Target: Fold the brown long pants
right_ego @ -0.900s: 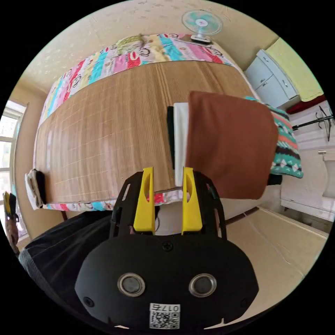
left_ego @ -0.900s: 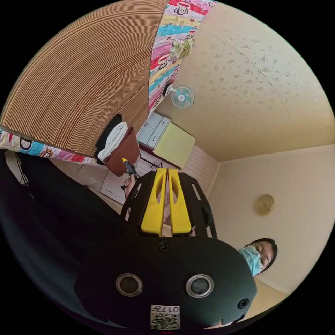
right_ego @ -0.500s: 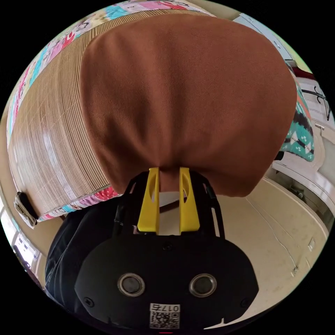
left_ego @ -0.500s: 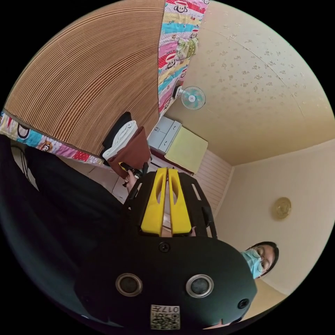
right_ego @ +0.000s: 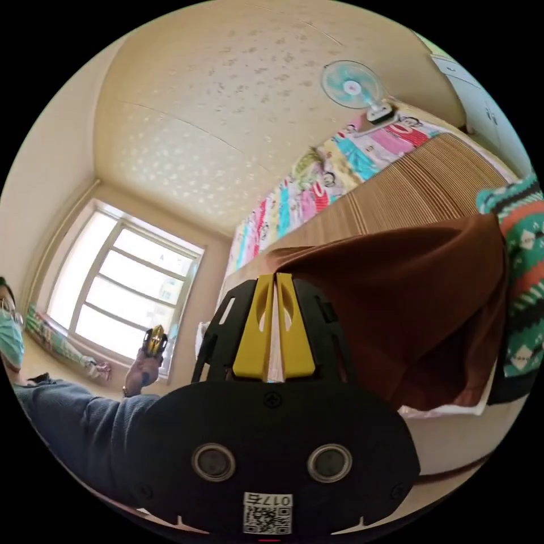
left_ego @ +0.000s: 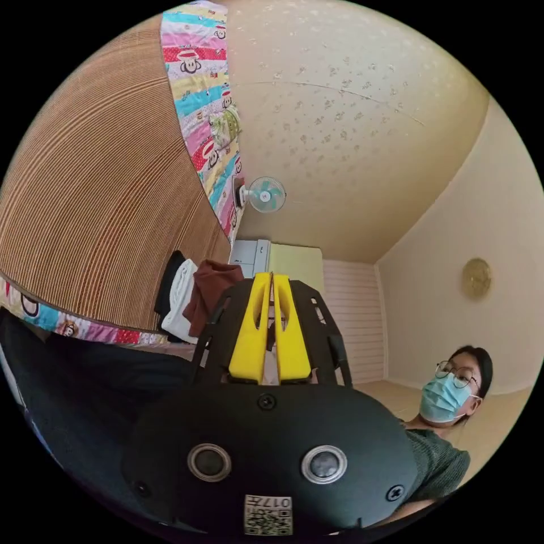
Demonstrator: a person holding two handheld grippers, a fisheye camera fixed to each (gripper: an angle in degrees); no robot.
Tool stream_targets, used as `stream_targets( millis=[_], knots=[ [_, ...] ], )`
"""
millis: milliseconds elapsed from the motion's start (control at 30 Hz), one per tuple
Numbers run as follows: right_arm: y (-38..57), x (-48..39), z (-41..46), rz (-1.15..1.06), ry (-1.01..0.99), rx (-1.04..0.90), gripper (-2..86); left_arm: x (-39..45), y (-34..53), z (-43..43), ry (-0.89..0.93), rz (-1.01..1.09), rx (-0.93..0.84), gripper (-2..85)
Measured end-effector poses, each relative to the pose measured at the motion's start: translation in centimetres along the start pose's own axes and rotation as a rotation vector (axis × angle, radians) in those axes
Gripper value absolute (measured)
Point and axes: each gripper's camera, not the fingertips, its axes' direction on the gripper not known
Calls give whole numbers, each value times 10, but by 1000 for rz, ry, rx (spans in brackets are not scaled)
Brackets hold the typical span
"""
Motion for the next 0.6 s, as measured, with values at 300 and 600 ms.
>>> stream_targets(
  millis=[300, 600],
  knots=[
    [15, 0, 51, -33, 135, -442, 64, 48, 48, 73, -403, 443, -11, -10],
    [58, 91, -92, 475, 634, 22, 135, 25, 78, 145, -526, 561, -116, -10]
  ],
)
